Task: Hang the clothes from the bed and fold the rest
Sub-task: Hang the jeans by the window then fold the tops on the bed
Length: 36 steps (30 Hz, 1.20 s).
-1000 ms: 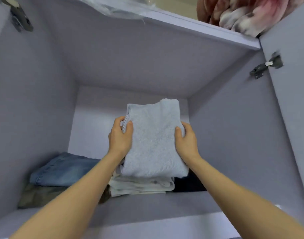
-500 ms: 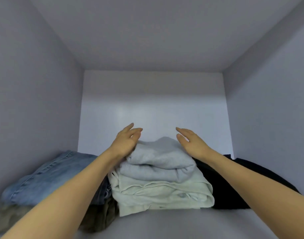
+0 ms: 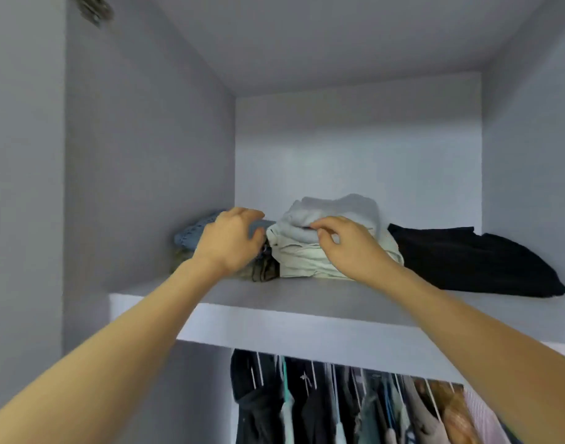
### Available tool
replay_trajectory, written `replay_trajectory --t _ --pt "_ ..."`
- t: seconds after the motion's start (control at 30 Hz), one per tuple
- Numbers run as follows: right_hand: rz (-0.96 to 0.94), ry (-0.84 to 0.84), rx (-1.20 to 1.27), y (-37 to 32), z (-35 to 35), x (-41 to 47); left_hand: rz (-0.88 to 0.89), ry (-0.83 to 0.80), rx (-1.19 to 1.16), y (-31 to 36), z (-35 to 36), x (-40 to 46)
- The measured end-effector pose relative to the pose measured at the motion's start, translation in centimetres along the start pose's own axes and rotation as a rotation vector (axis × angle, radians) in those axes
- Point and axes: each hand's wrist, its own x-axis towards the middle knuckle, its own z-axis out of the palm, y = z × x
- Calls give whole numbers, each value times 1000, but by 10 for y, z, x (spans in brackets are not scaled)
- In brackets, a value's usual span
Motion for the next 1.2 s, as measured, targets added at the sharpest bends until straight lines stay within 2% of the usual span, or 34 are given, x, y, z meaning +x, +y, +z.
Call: replay_trajectory --t 0.13,0.23,0.43,0.53,0.67,0.73,0.8,0.9,1.1,1.2 --pt "-21 -7 271 -55 33 -66 -162 -28 26 -11 -30 -106" --pt "2 -119 427 -89 67 -117 -283 -20 31 -28 -51 -190" --pt "-11 -699 475 -176 156 -239 -665 -138 73 -60 -84 -391" --pt "-111 -979 471 -234 198 -305 -828 -230 125 -70 -110 -494" --pt "-260 -1245 509 -324 245 -388 -1037 -370 168 -81 -162 -621" --pt "-340 -1383 557 -382 266 -427 -1130 -391 213 -90 -201 -676" --pt "-427 -1476 597 -441 285 -457 -1222 -373 273 -105 -244 -721" --pt "-524 -1509 650 -533 315 -485 -1370 -278 377 -129 -312 -780" --pt "-579 -1564 748 -676 359 -522 -1645 15 461 -161 -420 -863" --pt "-601 -1596 790 -734 384 -533 -1721 111 485 -186 -456 -887"
